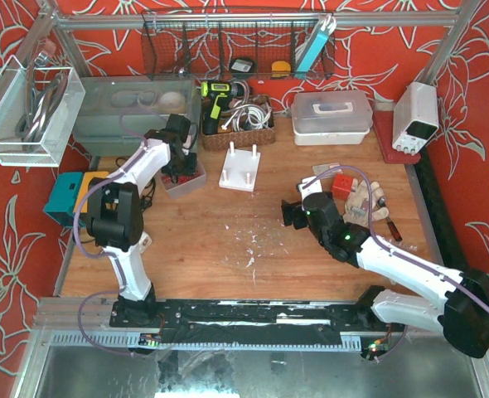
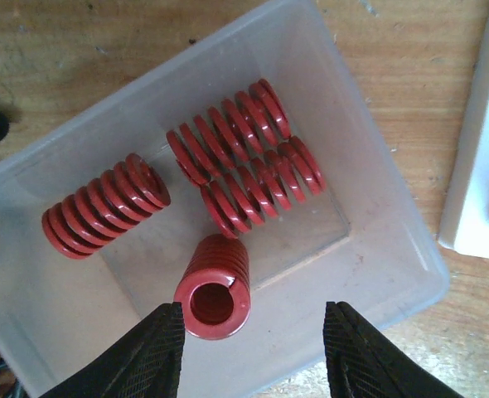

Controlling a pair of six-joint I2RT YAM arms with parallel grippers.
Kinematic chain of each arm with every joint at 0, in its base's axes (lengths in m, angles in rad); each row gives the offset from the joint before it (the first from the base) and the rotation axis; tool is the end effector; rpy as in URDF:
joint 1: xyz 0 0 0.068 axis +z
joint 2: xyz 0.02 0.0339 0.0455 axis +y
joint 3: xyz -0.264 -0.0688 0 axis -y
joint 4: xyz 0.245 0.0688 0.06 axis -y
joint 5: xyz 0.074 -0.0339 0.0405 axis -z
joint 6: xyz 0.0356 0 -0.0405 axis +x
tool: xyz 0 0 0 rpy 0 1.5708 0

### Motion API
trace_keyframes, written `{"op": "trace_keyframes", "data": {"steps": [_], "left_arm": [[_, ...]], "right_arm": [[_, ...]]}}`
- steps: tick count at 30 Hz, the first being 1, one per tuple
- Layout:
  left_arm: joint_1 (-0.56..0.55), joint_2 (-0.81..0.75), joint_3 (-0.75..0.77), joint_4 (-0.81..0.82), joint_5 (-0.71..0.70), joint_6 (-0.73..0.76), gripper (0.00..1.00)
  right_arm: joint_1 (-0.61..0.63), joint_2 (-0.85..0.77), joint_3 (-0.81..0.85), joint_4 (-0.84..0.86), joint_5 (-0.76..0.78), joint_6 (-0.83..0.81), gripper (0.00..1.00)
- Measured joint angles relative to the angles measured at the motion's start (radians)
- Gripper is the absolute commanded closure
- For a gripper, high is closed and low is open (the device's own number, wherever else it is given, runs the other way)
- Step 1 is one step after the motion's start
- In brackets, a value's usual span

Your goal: Install the large spring

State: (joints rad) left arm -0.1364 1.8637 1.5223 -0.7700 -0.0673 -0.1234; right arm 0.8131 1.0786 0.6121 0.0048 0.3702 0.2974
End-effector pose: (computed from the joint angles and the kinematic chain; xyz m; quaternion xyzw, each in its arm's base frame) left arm 0.3924 -0.0514 0.2426 -0.0013 0.9732 0.0030 0.2299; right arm 0.1722 0.1633 0.2418 -0.1194 0.8327 0.1399 0.5223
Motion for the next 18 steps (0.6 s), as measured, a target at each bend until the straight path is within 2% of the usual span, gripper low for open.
{"op": "trace_keyframes", "data": {"steps": [3, 18], "left_arm": [[0.000, 0.029, 0.002, -0.005, -0.008, 0.002, 0.49], [0.001, 0.075, 0.006, -0.007, -0.044, 0.004, 0.50]], "right_arm": [[0.000, -0.002, 0.000, 0.000, 0.000, 0.000, 0.01], [0.000, -0.002, 0.000, -0.001, 0.000, 0.000, 0.01]]}}
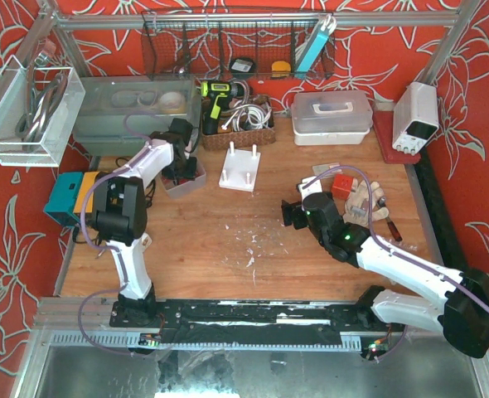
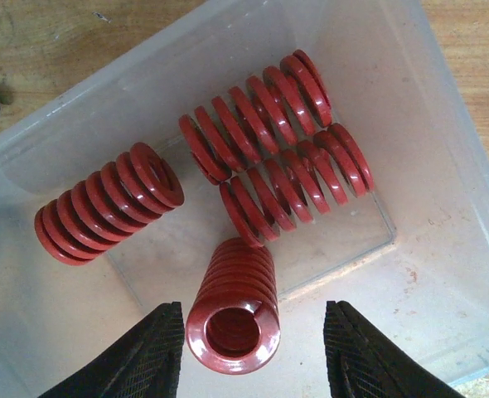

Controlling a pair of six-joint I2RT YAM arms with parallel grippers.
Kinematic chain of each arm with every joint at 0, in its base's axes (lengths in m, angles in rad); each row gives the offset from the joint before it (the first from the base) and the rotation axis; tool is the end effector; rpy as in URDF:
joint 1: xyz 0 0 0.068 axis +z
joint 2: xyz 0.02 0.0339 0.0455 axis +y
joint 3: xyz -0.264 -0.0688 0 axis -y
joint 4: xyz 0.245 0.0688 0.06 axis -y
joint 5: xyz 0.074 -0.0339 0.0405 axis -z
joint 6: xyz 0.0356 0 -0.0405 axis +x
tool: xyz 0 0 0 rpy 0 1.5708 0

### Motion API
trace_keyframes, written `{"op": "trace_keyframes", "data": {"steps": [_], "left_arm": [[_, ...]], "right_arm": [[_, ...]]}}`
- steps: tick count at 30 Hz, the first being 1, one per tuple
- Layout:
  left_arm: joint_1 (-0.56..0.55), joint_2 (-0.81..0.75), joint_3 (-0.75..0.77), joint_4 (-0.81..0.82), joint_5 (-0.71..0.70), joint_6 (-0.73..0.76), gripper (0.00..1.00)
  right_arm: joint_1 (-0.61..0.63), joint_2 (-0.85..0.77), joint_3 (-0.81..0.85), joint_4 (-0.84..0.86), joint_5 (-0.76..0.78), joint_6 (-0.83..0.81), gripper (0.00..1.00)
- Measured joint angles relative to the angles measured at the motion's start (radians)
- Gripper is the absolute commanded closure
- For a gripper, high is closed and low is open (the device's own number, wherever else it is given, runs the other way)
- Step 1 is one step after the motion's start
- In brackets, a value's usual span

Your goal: Install the large spring

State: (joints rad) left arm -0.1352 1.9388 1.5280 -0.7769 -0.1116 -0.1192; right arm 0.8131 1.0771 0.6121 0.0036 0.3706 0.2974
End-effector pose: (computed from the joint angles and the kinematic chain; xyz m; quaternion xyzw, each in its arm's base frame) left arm 0.4013 -0.0506 0.2155 -0.0028 0.9802 0.0302 0.1955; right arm 0.1721 0.1631 0.2420 -0.1192 0.8326 0.1398 0.5225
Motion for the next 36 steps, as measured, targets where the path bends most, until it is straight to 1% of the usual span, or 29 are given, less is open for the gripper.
{"op": "trace_keyframes", "data": {"steps": [7, 18, 20, 22, 36], "left_arm": [[0.006, 0.016, 0.000, 0.010, 0.000, -0.005, 0.51], [0.006, 0.033, 0.000, 0.026, 0.002, -0.019, 0.58], [0.006, 0.034, 0.000, 0.026, 0.003, -0.019, 0.58], [0.006, 0.034, 0.000, 0.026, 0.003, -0.019, 0.55], [0.012, 0.042, 0.000, 0.022, 0.012, -0.034, 0.55]], "right_arm": [[0.000, 0.000, 0.000, 0.000, 0.000, 0.000, 0.01], [0.000, 0.000, 0.000, 0.000, 0.000, 0.000, 0.01], [0.000, 0.000, 0.000, 0.000, 0.000, 0.000, 0.01], [0.000, 0.000, 0.000, 0.000, 0.000, 0.000, 0.01], [0.000, 0.000, 0.000, 0.000, 0.014, 0.000, 0.01]]}}
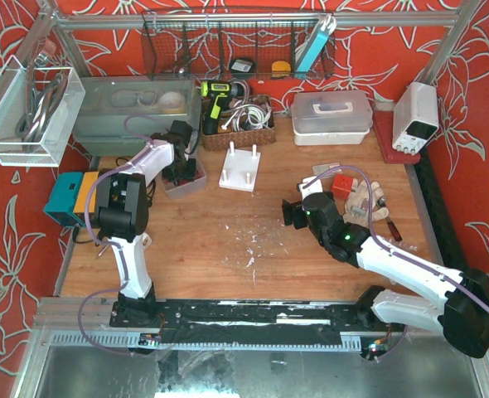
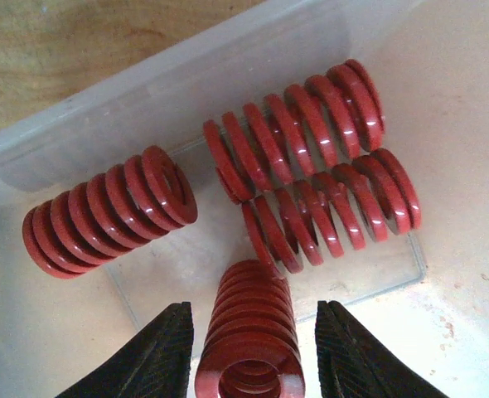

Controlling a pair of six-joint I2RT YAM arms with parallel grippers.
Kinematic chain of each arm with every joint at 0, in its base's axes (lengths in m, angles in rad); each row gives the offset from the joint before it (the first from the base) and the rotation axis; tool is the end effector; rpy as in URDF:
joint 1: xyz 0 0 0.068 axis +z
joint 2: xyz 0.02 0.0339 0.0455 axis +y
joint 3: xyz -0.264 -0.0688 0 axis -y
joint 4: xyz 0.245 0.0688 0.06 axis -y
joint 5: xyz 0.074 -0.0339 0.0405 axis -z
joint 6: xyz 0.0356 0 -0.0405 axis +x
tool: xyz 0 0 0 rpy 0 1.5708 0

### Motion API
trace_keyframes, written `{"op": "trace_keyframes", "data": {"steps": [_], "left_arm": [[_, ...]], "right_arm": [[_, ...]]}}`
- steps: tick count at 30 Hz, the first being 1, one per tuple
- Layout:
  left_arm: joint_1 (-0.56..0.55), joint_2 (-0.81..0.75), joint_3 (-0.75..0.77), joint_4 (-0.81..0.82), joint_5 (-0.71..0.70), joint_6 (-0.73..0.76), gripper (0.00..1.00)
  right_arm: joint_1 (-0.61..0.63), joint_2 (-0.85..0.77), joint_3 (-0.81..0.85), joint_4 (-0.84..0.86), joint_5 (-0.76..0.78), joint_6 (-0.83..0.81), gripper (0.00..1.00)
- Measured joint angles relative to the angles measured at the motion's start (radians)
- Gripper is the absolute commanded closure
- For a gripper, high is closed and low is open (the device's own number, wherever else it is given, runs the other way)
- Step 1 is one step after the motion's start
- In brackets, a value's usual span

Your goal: Install the large spring

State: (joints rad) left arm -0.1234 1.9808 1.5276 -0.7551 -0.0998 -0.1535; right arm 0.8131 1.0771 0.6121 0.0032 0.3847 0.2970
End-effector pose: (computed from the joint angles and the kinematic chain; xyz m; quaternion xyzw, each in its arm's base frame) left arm 0.4079 -0.0470 0.2000 -0.0238 0.9821 0.0237 0.1851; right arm 0.1723 0.1627 0.2421 -0.1156 0.8325 0.1342 0.5249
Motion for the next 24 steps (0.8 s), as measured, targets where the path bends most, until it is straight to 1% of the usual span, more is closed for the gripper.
{"op": "trace_keyframes", "data": {"steps": [5, 7, 12, 19, 24], "left_arm": [[0.000, 0.003, 0.002, -0.043, -0.003, -0.003, 0.47], [0.000, 0.003, 0.011, -0.071, -0.006, -0.002, 0.46], [-0.001, 0.003, 0.031, -0.110, -0.002, 0.002, 0.49], [-0.001, 0.005, 0.032, -0.118, 0.016, 0.004, 0.55], [-0.001, 0.011, 0.036, -0.119, 0.023, 0.003, 0.57]], "right_arm": [[0.000, 0.000, 0.000, 0.000, 0.002, 0.000, 0.01], [0.000, 0.000, 0.000, 0.000, 0.002, 0.000, 0.01], [0.000, 0.000, 0.000, 0.000, 0.003, 0.000, 0.01], [0.000, -0.005, 0.000, -0.003, 0.008, 0.000, 0.01], [0.000, -0.005, 0.000, -0.003, 0.012, 0.000, 0.01]]}}
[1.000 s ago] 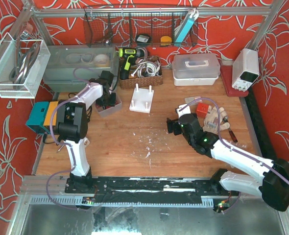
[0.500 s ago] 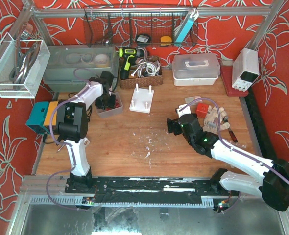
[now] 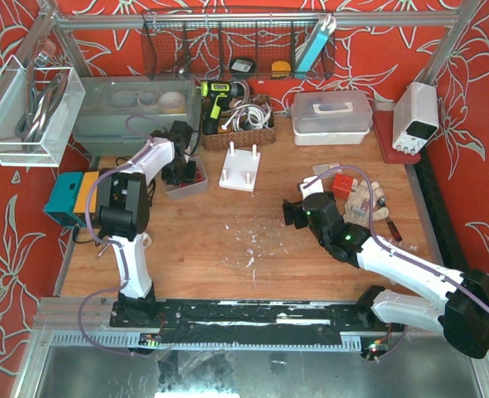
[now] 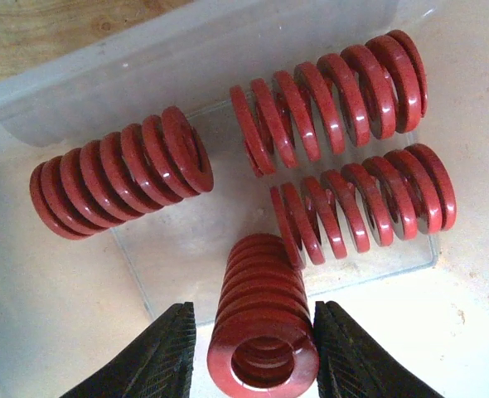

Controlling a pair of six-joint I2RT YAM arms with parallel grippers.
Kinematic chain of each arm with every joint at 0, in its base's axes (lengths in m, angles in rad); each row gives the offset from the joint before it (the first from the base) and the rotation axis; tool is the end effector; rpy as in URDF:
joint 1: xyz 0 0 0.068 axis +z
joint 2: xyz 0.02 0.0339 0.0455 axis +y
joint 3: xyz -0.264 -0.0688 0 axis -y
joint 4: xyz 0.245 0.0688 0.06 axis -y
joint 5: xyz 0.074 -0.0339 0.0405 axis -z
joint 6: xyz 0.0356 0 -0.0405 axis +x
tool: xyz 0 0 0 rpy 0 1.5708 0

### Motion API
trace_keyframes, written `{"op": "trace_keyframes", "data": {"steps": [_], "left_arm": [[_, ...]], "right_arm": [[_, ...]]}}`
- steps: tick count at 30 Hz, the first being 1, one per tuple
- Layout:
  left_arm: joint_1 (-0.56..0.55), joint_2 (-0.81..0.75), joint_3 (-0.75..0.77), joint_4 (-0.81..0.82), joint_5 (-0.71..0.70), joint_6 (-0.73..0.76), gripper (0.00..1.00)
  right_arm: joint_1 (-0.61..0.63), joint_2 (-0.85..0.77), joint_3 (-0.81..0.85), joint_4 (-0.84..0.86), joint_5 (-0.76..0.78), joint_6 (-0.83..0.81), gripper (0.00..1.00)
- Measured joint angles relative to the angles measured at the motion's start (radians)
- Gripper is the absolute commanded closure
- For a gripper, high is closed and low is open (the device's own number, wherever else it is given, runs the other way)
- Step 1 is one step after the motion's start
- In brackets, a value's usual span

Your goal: Install the large spring

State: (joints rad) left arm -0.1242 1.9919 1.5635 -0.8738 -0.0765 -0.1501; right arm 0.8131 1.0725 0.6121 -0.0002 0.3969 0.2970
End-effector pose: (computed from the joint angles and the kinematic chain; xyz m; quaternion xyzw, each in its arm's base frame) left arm 0.4020 -0.0474 0.2017 -0.0179 0.9901 0.0192 0.1377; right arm 0.1720 0.1617 0.2428 -0.1122 0.8321 0.1299 0.5274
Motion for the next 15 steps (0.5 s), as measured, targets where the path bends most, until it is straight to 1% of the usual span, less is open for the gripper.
{"op": "trace_keyframes", "data": {"steps": [3, 6, 8, 11, 13, 15], "left_arm": [[0.000, 0.012, 0.006, 0.002, 0.002, 0.000, 0.58], [0.000, 0.023, 0.005, 0.000, 0.008, -0.003, 0.63], [0.000, 0.027, 0.003, 0.000, 0.011, -0.004, 0.67], [0.000, 0.027, -0.001, -0.001, 0.014, -0.003, 0.77], [0.000, 0.027, 0.000, -0.003, 0.012, -0.001, 0.81], [0.000, 0.027, 0.000, -0.005, 0.010, -0.004, 0.83]], "right_arm": [[0.000, 0.000, 0.000, 0.000, 0.003, 0.000, 0.01], [0.000, -0.001, 0.000, 0.000, 0.003, 0.000, 0.01], [0.000, -0.003, 0.000, 0.000, 0.003, 0.000, 0.01], [0.000, -0.008, 0.000, -0.001, 0.003, 0.000, 0.01], [0.000, -0.011, 0.000, -0.001, 0.003, 0.000, 0.01], [0.000, -0.013, 0.000, 0.000, 0.003, 0.000, 0.01]]}}
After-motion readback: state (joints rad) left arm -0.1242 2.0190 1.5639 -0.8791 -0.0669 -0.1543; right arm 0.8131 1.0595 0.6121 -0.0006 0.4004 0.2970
